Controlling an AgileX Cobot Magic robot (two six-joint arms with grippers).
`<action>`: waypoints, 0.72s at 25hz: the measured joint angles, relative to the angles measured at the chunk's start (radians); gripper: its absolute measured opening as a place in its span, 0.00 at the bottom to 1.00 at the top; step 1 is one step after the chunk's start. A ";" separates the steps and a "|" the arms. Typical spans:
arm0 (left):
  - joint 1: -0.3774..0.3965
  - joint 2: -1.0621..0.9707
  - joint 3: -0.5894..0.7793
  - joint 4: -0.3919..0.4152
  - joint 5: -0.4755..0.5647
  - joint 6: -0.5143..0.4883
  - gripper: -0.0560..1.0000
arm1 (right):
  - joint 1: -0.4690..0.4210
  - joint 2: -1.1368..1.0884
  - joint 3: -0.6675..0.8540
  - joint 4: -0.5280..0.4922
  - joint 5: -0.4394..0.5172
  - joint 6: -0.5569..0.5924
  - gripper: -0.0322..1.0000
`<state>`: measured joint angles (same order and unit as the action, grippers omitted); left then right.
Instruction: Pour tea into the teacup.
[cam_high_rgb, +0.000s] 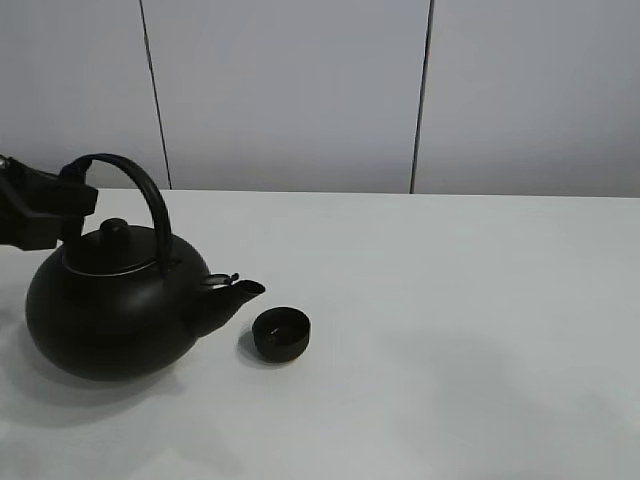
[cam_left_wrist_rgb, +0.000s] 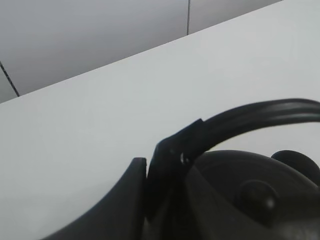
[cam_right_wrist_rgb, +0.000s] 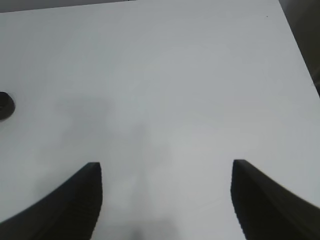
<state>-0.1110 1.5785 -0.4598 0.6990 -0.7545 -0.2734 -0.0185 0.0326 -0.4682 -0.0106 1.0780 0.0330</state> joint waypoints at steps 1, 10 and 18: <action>-0.022 0.000 -0.012 -0.015 0.018 0.000 0.18 | 0.000 0.000 0.000 0.000 0.000 0.000 0.51; -0.114 0.001 -0.106 -0.137 0.149 0.005 0.18 | 0.000 0.000 0.000 0.000 0.001 0.000 0.51; -0.114 0.004 -0.115 -0.222 0.225 0.094 0.18 | 0.000 0.000 0.000 0.000 0.001 0.000 0.51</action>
<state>-0.2254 1.5824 -0.5750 0.4769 -0.5296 -0.1799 -0.0185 0.0326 -0.4682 -0.0106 1.0793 0.0330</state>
